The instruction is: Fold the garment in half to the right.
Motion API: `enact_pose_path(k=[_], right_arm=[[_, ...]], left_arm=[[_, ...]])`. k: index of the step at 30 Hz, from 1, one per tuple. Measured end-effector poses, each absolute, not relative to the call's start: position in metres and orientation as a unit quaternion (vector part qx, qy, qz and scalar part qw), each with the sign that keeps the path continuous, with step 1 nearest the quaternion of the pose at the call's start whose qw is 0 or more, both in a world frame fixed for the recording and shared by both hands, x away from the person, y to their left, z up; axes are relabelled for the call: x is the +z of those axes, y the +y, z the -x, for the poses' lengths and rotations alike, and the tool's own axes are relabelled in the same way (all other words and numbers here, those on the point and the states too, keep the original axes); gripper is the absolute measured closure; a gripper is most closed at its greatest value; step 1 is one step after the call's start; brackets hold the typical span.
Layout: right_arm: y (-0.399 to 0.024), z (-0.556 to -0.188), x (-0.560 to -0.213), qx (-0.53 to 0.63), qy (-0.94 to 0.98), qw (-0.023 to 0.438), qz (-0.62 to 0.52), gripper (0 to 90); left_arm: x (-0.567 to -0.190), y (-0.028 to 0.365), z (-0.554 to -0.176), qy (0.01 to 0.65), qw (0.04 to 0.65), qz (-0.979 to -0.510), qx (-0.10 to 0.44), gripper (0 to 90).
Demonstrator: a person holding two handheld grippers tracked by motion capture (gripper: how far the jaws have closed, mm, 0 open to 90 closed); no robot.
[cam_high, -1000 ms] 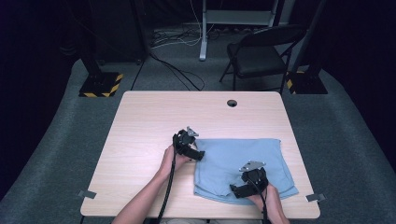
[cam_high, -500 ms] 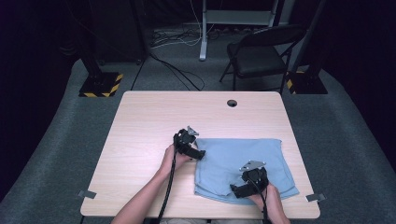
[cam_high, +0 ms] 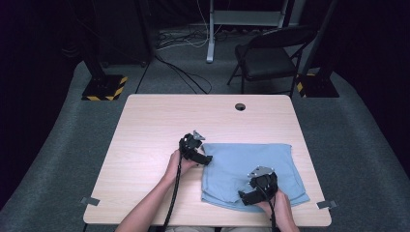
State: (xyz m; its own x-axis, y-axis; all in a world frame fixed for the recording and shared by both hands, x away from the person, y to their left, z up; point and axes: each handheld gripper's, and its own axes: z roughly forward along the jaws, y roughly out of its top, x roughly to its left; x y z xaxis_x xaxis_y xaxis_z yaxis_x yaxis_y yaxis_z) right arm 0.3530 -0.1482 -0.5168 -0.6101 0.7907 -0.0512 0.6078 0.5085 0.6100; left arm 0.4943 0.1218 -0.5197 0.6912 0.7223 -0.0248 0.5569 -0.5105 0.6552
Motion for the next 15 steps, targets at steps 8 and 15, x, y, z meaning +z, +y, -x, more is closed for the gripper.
enact_pose_path(k=[8,15], right_arm=[[-0.134,-0.345,-0.503,0.313,0.848,0.151,-0.401,2.3],[-0.088,-0.338,-0.498,0.313,0.867,0.132,-0.363,2.3]], left_arm=[[-0.505,0.129,-0.501,0.371,0.342,-0.855,0.120,0.6],[-0.500,0.122,-0.511,0.357,0.331,-0.868,0.101,1.7]])
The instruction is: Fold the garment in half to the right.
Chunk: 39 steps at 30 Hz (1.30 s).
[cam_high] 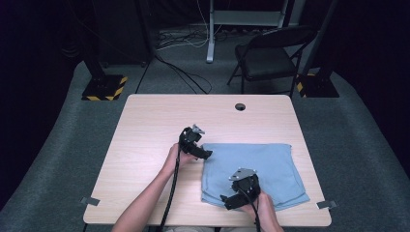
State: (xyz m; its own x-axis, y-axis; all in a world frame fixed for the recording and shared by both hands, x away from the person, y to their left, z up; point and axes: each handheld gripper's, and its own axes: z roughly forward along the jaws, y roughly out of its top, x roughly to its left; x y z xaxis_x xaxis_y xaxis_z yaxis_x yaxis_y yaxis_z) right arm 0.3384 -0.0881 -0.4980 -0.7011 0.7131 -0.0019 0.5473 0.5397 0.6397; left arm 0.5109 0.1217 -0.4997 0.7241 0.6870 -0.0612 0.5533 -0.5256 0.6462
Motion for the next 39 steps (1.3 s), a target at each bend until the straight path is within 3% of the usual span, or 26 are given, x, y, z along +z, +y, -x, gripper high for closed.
enact_pose_path(k=[6,13,17,27,28,39], right_arm=[[-0.055,-0.339,-0.503,0.307,0.880,0.119,-0.341,2.2],[-0.027,-0.340,-0.510,0.284,0.893,0.135,-0.323,1.3],[-0.017,-0.340,-0.511,0.268,0.898,0.150,-0.315,3.8],[-0.010,-0.340,-0.509,0.266,0.904,0.138,-0.306,23.2],[-0.010,-0.339,-0.508,0.268,0.904,0.129,-0.306,29.7],[-0.017,-0.336,-0.506,0.280,0.899,0.123,-0.313,58.9]], left_arm=[[-0.499,0.113,-0.518,0.352,0.316,-0.876,0.097,1.4],[-0.502,0.105,-0.521,0.341,0.302,-0.885,0.098,1.7],[-0.506,0.100,-0.522,0.331,0.294,-0.892,0.093,7.4],[-0.508,0.104,-0.520,0.319,0.304,-0.893,0.087,22.0],[-0.508,0.104,-0.518,0.318,0.308,-0.893,0.088,23.8],[-0.507,0.111,-0.513,0.320,0.335,-0.883,0.073,52.6]])
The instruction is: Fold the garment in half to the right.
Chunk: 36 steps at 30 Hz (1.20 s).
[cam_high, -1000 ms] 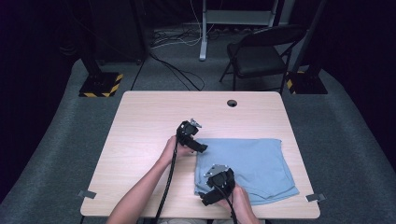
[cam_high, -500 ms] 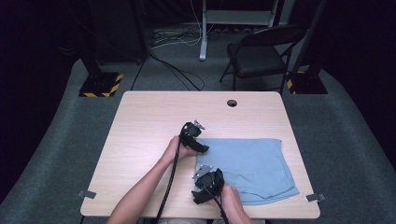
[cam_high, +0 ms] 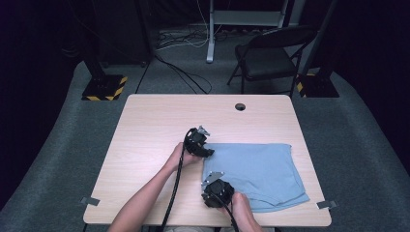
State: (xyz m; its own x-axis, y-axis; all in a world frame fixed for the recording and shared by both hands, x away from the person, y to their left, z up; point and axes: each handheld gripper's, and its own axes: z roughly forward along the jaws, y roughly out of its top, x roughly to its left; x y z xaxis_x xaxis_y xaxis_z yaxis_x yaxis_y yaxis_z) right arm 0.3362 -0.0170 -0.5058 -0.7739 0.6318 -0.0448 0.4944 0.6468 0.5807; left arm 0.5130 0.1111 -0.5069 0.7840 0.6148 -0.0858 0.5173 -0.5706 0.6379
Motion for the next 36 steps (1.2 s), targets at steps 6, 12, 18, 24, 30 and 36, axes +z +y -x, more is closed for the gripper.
enact_pose_path(k=[6,12,18,24,30,36], right_arm=[[-0.019,-0.333,-0.506,0.282,0.895,0.136,-0.316,73.6],[-0.018,-0.331,-0.507,0.278,0.896,0.150,-0.313,80.2],[-0.018,-0.328,-0.508,0.281,0.893,0.161,-0.311,82.2],[-0.018,-0.329,-0.509,0.290,0.891,0.157,-0.313,82.4],[-0.016,-0.333,-0.509,0.304,0.887,0.144,-0.318,82.6],[-0.010,-0.336,-0.505,0.318,0.883,0.141,-0.316,82.8]], left_arm=[[-0.508,0.114,-0.513,0.325,0.350,-0.877,0.053,67.8],[-0.509,0.113,-0.513,0.327,0.352,-0.876,0.047,74.6],[-0.509,0.116,-0.515,0.331,0.357,-0.873,0.032,76.2],[-0.507,0.120,-0.517,0.332,0.351,-0.875,0.026,76.5],[-0.505,0.125,-0.519,0.334,0.347,-0.876,0.026,76.6],[-0.499,0.134,-0.521,0.339,0.347,-0.874,0.030,76.6]])
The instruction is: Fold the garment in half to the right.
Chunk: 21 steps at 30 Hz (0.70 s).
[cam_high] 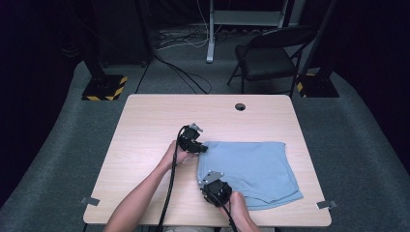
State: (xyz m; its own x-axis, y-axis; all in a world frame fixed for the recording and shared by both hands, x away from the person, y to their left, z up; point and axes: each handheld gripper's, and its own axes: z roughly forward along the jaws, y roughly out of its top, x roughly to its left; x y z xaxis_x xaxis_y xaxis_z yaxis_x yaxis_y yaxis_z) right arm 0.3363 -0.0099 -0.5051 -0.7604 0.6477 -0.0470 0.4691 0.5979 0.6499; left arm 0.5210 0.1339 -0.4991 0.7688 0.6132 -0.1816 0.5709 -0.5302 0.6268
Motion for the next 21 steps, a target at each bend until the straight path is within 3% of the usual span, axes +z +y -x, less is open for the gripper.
enact_pose_path(k=[21], right_arm=[[0.015,-0.344,-0.487,0.380,0.866,0.132,-0.297,83.2]], left_arm=[[-0.469,0.176,-0.521,0.359,0.334,-0.869,0.068,77.4]])
